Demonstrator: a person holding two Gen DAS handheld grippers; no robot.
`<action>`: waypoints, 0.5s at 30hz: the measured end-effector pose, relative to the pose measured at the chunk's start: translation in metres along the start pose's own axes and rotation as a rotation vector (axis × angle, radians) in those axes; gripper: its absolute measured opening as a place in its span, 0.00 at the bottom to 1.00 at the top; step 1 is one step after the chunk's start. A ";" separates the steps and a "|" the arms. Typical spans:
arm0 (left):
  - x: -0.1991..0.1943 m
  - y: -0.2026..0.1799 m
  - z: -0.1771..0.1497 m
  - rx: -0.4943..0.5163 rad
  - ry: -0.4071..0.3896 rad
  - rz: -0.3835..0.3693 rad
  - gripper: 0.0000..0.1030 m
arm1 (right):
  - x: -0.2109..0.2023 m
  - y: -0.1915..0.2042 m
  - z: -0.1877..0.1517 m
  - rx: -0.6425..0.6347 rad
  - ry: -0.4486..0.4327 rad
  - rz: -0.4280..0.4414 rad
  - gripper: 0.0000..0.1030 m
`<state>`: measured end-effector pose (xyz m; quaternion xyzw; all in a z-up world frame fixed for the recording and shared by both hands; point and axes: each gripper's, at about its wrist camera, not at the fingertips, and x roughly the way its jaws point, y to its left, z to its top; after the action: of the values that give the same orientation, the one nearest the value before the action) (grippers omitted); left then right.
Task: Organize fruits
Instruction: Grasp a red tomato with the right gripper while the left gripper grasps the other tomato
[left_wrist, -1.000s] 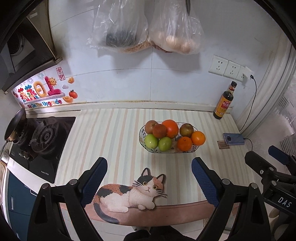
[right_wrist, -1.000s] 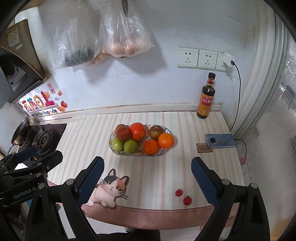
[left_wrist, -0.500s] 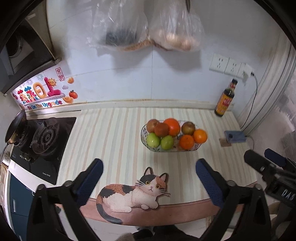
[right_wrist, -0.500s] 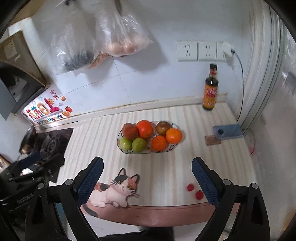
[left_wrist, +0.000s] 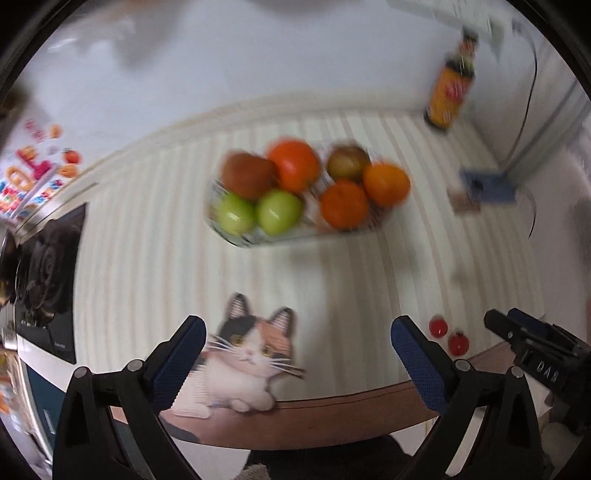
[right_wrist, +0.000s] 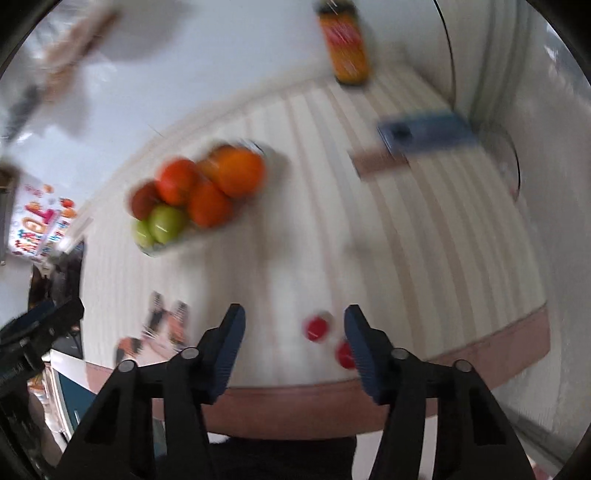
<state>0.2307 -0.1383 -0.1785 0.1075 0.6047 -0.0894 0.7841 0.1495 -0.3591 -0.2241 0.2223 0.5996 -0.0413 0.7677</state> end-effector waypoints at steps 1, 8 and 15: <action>0.014 -0.010 0.002 0.016 0.036 -0.002 1.00 | 0.011 -0.008 -0.003 0.009 0.022 0.001 0.56; 0.072 -0.058 0.001 0.111 0.169 -0.014 1.00 | 0.081 -0.043 -0.020 0.041 0.156 0.008 0.48; 0.097 -0.084 0.001 0.153 0.229 -0.071 1.00 | 0.080 -0.045 -0.027 0.004 0.108 -0.014 0.33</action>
<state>0.2338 -0.2205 -0.2774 0.1550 0.6850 -0.1501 0.6958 0.1321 -0.3722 -0.3170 0.2213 0.6416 -0.0358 0.7335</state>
